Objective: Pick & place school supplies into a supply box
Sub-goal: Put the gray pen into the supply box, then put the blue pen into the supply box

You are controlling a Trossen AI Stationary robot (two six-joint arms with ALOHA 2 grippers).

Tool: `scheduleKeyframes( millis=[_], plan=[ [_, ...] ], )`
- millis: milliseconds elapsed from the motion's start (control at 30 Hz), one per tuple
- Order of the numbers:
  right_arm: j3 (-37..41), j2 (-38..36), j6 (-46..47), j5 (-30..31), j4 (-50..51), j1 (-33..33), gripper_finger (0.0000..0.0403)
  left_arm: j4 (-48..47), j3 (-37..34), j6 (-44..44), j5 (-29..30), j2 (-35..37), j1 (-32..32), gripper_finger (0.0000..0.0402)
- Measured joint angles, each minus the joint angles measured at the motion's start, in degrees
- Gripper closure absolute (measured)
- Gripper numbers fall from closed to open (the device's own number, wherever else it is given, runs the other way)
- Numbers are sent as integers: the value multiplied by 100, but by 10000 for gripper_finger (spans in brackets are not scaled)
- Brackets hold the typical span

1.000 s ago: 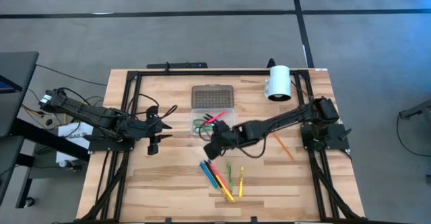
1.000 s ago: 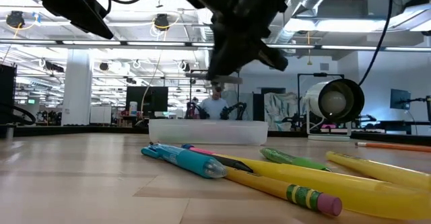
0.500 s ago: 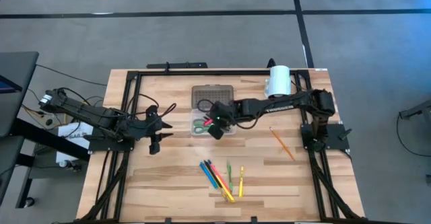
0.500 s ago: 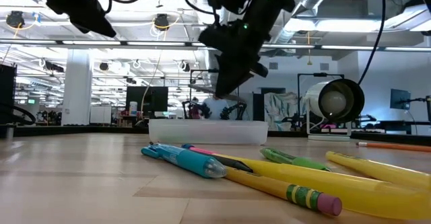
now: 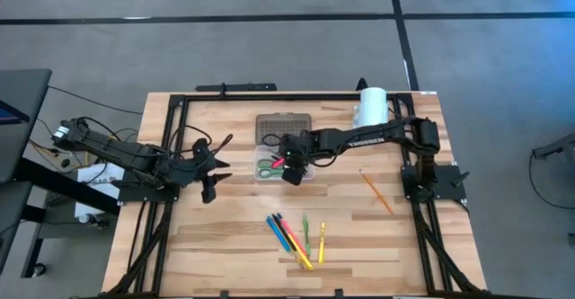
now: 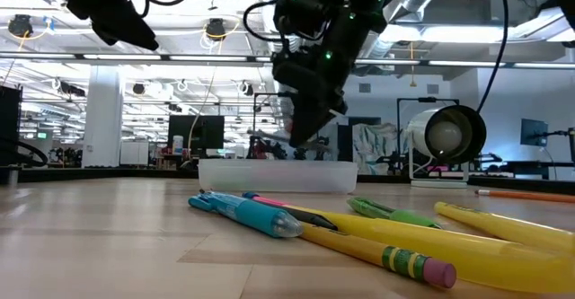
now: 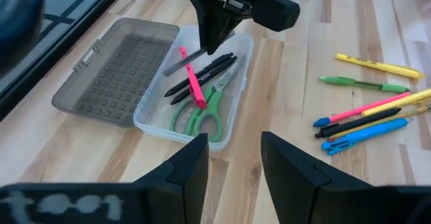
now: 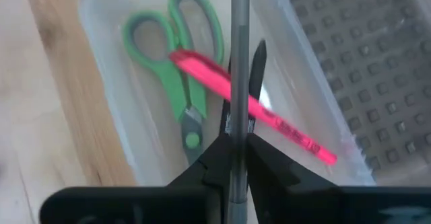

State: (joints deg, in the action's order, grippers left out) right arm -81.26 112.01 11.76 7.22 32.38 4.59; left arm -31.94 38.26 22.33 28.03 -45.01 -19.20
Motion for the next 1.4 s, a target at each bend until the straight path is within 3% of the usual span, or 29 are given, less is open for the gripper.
scheduleKeyframes(
  millis=[500,833,1100,1400],
  plan=[
    [-8,-277,192,-278,86,0,268,202,0,279,242,0,0,274],
    [-11,-1119,424,57,1162,-529,258,391,0,231,208,2,0,274],
    [-11,-1705,1080,770,2001,-1194,275,1469,0,-664,-1051,-474,-4,274],
    [119,-2269,2482,1796,3411,-1981,280,3029,0,-1272,-2629,-2344,11,274]
  ],
)
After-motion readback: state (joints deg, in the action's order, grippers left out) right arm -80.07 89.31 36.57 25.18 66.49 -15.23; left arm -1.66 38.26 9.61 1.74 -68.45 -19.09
